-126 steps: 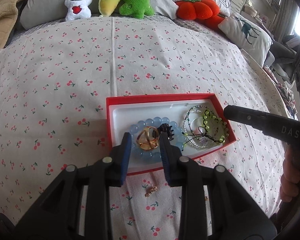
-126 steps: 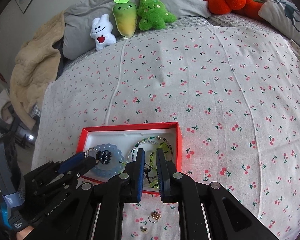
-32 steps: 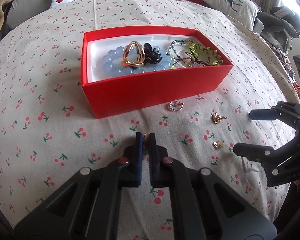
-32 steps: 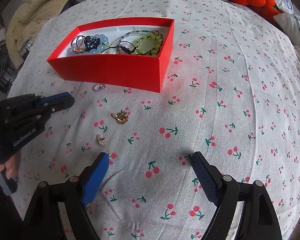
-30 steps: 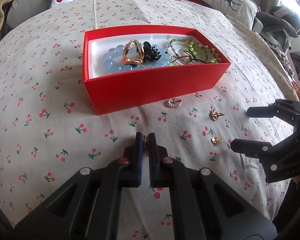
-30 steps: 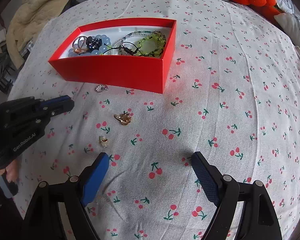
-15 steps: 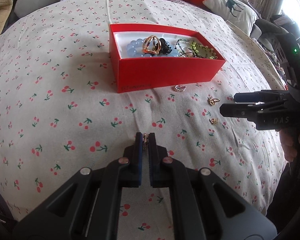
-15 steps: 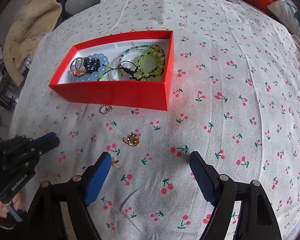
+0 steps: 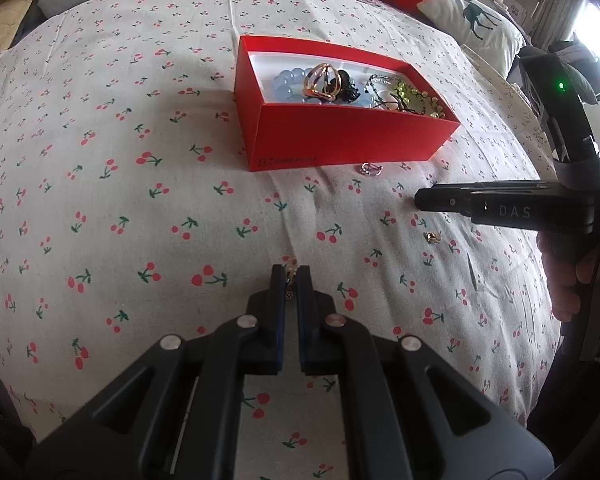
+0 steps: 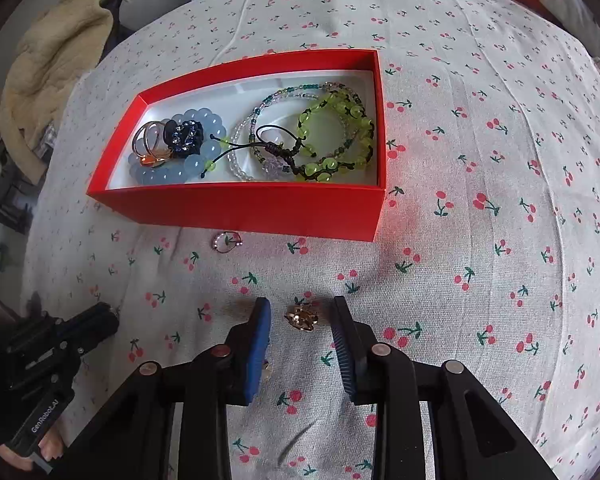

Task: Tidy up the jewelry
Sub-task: 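Grasp a gold earring with the right tool while the left tool holds its earring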

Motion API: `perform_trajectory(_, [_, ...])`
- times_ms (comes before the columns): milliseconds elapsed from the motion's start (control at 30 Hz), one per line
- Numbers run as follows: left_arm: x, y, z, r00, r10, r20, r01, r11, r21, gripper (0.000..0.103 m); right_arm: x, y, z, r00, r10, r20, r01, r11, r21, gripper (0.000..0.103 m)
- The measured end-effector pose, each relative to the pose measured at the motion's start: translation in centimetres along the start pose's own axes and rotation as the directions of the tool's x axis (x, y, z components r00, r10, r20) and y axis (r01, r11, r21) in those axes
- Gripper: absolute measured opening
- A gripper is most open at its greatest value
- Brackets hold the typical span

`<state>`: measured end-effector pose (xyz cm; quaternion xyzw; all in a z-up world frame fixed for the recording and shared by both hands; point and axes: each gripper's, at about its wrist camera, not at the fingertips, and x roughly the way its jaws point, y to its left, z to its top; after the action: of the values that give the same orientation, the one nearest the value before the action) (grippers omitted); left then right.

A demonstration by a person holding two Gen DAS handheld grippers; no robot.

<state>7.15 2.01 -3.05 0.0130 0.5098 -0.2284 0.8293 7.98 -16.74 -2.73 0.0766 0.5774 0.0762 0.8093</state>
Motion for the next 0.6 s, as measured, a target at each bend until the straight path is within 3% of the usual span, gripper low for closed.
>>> perform_trajectory(33, [0.0,0.0,0.0,1.0,-0.002,-0.004,0.002,1.0,-0.007,0.006,0.0,-0.2,0.1,1.0,0.002,-0.001,-0.002,1.0,0.006,0.013])
perform_trajectory(300, [-0.6,0.6,0.6,0.999,-0.031,-0.014,0.029,0.997,-0.076,0.006,-0.8,-2.2,0.4,0.999,0.049,-0.008,-0.049,0.997,0.064,0.013])
perform_trajectory(600, [-2.1,-0.1,2.0,0.999,-0.042,0.028,0.044,0.995,-0.095,0.006,-3.9,-2.8,0.1,0.995,0.096,0.033,-0.098,0.992,0.083,0.013])
